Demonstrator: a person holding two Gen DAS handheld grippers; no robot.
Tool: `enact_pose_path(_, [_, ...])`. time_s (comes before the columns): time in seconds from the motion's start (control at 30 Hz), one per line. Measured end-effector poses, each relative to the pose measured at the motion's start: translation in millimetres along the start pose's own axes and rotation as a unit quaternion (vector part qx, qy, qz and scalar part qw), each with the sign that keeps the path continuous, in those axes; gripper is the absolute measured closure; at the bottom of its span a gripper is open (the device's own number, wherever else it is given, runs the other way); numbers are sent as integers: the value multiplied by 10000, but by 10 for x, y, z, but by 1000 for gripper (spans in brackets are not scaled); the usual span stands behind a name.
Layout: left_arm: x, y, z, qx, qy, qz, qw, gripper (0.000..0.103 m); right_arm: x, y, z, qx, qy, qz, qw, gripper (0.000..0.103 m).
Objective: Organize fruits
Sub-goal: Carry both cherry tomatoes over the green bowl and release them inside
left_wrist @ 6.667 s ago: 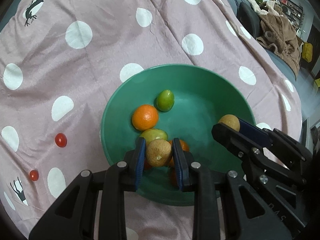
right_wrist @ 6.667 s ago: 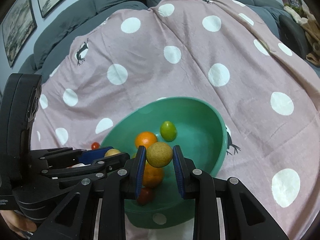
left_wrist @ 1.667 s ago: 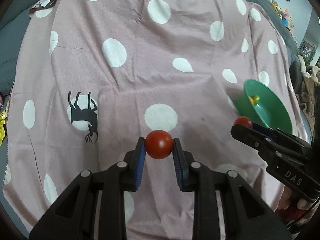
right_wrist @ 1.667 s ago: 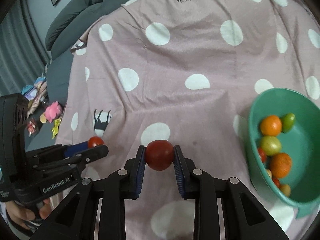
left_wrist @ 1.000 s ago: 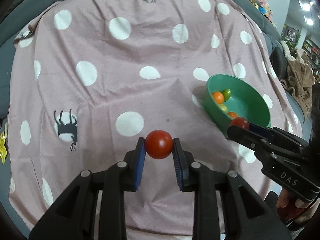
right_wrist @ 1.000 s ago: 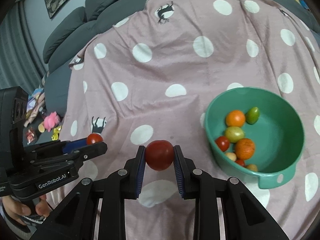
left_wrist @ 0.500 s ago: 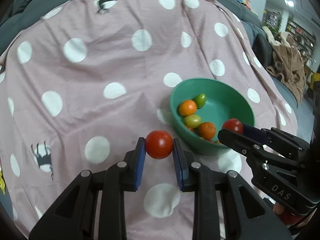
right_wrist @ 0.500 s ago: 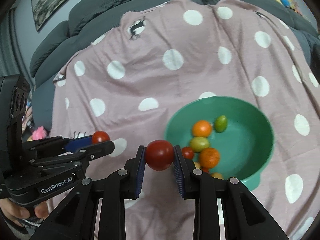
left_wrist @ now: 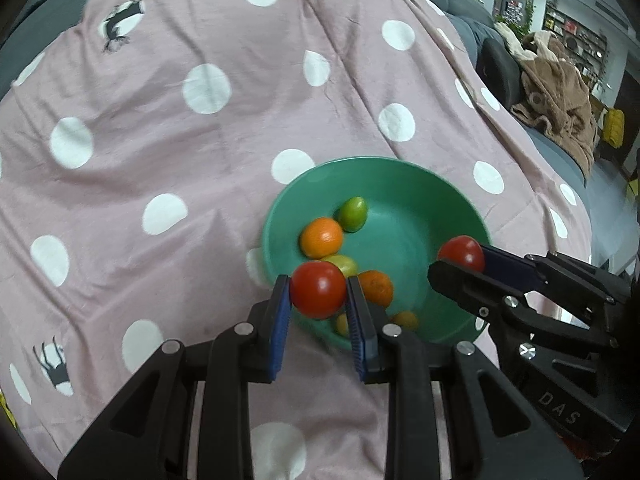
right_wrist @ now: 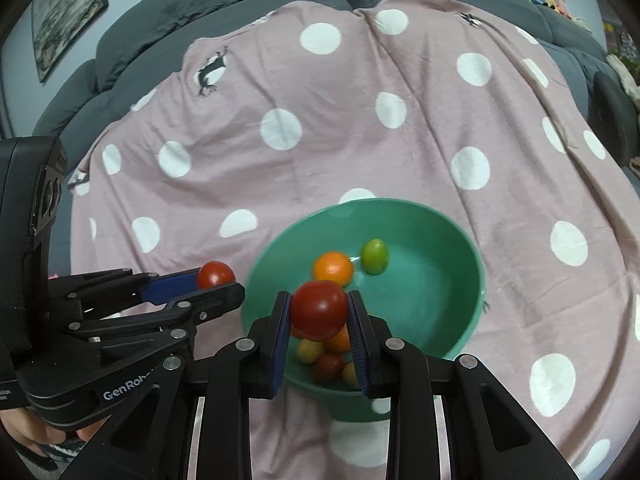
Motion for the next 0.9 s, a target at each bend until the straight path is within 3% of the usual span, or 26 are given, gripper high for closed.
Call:
enact_pose_path(0.5, [469,-50,-97,102,34,487,9988,76,262,7,-250,126,166,292,9994,74])
enact_pose_path(0.9, [619,-19,-121,167,-18,699,9974,75,356,55,-316,157,267,471,9984,74])
Point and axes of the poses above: each gripper's, at about its wrist camera, not at the fingertips, and x roughly the way its jaws point, z to its left, y to its underside, the point moved 9 cm from there along x, roughly the way its jaws point, and after that the axes turned 8 degrees about z, right-handed, at the moved point
